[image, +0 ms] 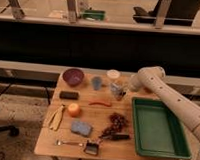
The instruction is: Place towel in metal cup
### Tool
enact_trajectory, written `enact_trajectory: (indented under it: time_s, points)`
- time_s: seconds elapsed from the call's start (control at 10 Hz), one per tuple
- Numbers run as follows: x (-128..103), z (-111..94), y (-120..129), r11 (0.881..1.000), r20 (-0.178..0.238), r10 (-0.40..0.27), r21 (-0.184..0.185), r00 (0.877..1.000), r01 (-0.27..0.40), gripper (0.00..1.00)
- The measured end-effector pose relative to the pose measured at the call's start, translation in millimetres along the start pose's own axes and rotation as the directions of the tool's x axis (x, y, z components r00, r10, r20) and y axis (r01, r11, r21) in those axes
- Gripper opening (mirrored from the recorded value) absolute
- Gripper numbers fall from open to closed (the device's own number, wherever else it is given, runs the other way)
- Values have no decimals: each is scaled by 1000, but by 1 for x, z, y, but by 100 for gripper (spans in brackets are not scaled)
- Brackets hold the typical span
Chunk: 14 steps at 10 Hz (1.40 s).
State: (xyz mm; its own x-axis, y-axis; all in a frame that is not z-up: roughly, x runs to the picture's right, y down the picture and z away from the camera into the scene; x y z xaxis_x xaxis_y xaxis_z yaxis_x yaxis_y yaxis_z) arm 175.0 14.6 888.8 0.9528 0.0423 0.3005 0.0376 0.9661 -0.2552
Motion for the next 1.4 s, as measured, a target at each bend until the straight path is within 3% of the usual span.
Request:
enact_trajectory:
  time_s: [0.7,1.1,1.4]
  points:
    - [-1,1,0,1000,-8,6,-5,1000,-6,80]
    - [-5,-10,4,1000,0,-2,-3,1000,2,80]
    - [-16,-12,21,999,7,-31,-41,1000,31,80]
